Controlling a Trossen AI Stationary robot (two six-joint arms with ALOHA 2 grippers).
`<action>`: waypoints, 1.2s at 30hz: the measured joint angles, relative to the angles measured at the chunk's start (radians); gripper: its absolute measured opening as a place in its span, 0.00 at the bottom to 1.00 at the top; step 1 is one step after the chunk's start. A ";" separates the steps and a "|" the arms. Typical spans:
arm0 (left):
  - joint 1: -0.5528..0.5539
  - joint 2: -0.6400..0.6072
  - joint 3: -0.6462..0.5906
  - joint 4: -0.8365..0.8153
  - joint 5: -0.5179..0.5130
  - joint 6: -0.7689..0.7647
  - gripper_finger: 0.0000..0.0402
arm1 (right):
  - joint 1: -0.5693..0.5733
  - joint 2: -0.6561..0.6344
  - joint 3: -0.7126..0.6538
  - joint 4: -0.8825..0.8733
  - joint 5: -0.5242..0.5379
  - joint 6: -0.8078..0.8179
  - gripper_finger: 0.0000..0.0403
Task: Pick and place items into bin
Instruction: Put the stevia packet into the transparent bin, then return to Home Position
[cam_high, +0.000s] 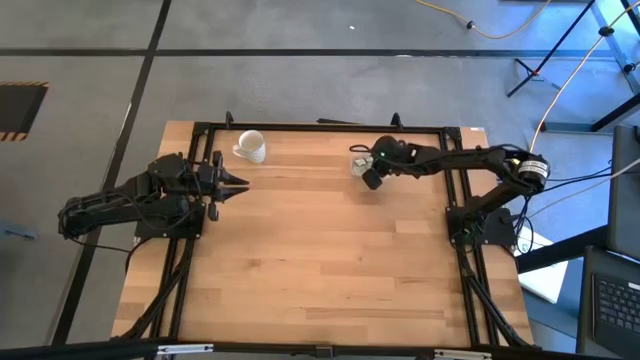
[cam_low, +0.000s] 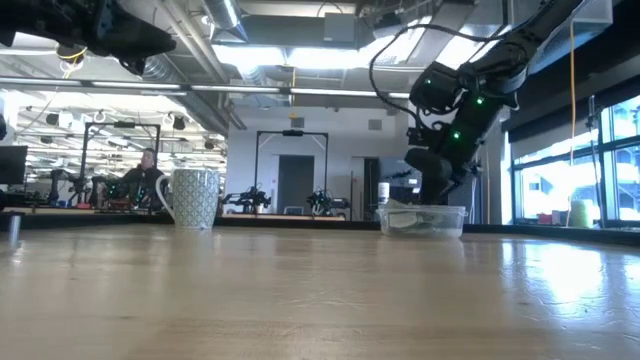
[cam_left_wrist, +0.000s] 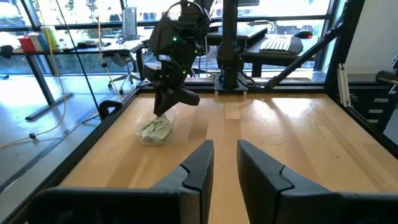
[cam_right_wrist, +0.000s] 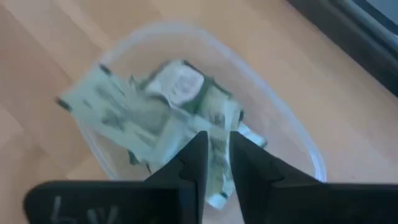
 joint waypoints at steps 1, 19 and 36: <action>0.000 0.000 0.000 0.000 0.000 0.000 0.16 | 0.000 0.000 0.009 -0.001 0.000 0.008 0.18; 0.000 0.001 0.000 -0.031 0.000 0.040 0.16 | 0.056 0.031 0.083 -0.003 -0.086 -0.043 0.25; 0.000 0.000 0.000 -0.030 0.000 0.045 0.16 | -0.016 0.169 0.083 0.045 -0.050 -0.052 0.25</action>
